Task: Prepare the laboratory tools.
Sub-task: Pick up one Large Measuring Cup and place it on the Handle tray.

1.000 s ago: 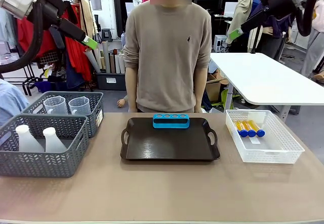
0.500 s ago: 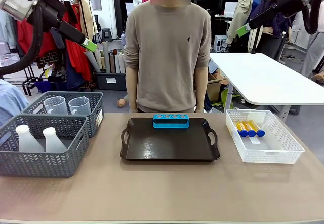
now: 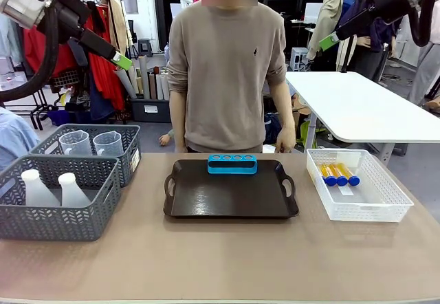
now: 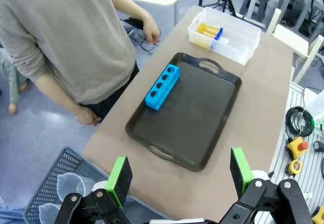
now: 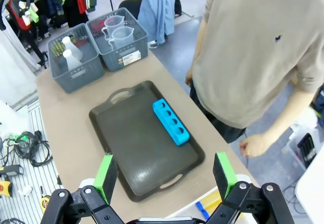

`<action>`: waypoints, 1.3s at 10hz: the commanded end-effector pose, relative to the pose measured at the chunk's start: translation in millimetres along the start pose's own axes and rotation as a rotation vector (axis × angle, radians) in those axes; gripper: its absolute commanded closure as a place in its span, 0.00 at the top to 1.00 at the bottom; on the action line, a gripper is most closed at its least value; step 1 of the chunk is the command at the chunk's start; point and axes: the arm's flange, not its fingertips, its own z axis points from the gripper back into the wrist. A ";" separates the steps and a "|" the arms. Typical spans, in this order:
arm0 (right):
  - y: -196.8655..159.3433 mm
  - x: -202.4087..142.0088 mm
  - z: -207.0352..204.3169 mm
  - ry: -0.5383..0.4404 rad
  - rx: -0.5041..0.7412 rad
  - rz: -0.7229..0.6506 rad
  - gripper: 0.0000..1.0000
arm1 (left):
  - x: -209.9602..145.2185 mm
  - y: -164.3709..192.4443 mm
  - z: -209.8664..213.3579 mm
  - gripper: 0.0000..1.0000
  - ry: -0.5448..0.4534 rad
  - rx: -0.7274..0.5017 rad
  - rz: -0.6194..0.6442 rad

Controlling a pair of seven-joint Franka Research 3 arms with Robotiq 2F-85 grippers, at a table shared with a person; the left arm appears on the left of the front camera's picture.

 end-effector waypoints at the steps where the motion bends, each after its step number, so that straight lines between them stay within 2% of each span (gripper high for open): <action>1: 1.3 0.8 0.8 -0.008 -0.001 0.001 1.00 | 0.1 0.8 0.8 1.00 -0.003 0.004 0.001; 13: 1.3 0.8 0.8 -0.008 -0.001 0.001 1.00 | 0.1 0.8 0.8 1.00 -0.003 0.004 0.001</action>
